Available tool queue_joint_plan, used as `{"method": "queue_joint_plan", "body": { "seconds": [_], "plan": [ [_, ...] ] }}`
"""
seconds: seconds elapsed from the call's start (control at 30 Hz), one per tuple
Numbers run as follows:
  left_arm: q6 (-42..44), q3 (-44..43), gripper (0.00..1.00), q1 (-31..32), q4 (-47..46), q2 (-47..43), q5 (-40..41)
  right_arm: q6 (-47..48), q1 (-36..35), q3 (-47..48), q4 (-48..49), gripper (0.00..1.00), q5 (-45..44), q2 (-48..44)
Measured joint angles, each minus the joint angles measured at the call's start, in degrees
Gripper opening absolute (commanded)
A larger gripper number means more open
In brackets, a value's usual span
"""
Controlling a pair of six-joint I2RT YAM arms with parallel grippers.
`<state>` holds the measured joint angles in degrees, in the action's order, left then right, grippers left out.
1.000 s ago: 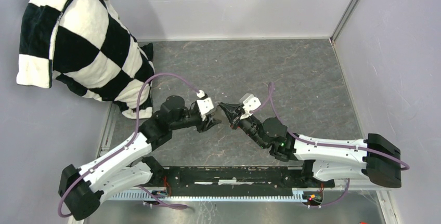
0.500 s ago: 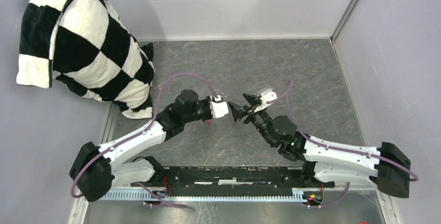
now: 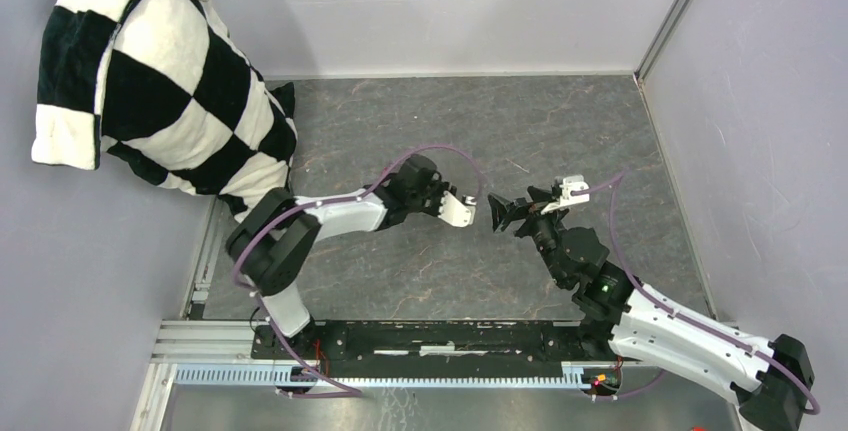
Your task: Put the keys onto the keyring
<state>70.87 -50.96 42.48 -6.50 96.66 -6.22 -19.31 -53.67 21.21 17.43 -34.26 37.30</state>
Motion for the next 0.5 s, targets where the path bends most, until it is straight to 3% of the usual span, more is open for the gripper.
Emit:
{"method": "queue_joint_plan", "body": {
  "seconds": [0.03,0.07,0.1,0.13,0.5],
  "plan": [
    [0.04,-2.21,0.33,0.52,1.84,2.03,1.05,-0.17,0.20,-0.39,-0.83,0.98,-0.33,-0.74],
    [0.02,-4.26,0.54,1.09,3.52,3.69,1.99,-0.26,0.28,-0.81,-1.31,0.98,-0.57,-1.31],
    [-0.09,-6.19,0.86,1.73,5.29,5.14,2.97,-0.37,0.48,-1.40,-2.01,0.98,-0.90,-2.03],
    [-0.15,-7.26,0.98,2.19,6.58,5.84,3.43,-0.39,0.63,-1.97,-2.51,0.98,-1.11,-2.60],
    [-16.74,-12.33,1.00,3.98,25.97,4.22,1.29,0.09,4.57,-3.76,-5.51,0.98,-1.68,-2.99]
  ]
}}
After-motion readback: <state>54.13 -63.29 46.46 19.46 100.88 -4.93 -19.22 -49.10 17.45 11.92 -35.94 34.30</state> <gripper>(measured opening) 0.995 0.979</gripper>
